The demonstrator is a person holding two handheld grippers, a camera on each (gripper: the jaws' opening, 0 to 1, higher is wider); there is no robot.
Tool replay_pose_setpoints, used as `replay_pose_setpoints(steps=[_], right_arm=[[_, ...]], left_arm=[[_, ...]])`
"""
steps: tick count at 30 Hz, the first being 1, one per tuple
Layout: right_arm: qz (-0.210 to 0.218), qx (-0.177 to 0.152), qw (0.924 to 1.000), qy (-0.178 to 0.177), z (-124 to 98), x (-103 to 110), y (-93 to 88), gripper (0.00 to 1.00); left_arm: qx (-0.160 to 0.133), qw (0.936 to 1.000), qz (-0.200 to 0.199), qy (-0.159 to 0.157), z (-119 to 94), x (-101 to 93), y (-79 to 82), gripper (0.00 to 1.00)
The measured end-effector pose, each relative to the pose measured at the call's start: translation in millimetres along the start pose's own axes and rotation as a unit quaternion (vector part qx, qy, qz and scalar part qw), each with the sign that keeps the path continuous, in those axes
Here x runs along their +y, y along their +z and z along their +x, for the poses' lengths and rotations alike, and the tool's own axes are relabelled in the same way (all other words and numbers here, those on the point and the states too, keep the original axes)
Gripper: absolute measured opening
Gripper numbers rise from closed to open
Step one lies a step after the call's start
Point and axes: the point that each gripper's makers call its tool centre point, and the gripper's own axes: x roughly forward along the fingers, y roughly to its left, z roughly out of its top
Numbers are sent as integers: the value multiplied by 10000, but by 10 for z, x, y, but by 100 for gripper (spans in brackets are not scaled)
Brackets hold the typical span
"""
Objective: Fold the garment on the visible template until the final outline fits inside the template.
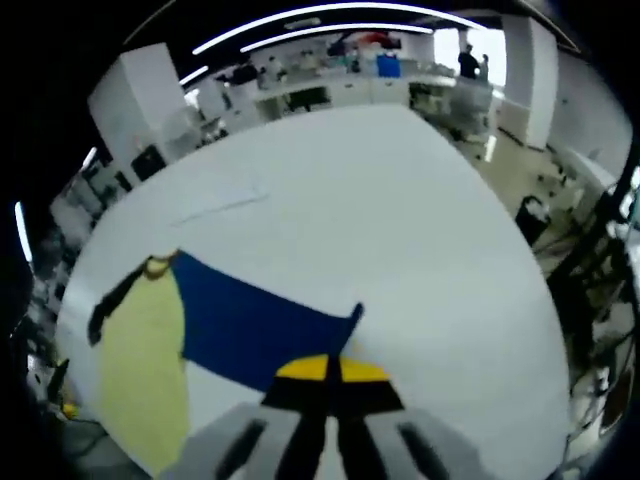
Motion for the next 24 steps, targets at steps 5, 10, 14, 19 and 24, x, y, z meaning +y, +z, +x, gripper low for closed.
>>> replay_pose_setpoints(steps=[5,10,14,19,24], right_arm=[[-182,44,9998,59,-2,136,80,0],[-604,125,9981,50,29,302,181,0],[-609,170,9976,284,47,497,247,0],[-581,183,9962,628,53,791,333,0],[-468,191,9948,881,85,985,414,0]], left_arm=[[-15,9999,-85,-62,-31,-39,-46,99],[-44,9999,-128,-95,-27,-5,-73,99],[-203,9991,-317,-184,-49,11,1,99],[-191,9993,-244,-199,-67,-66,58,99],[-124,9996,-159,-212,-89,-66,19,99]])
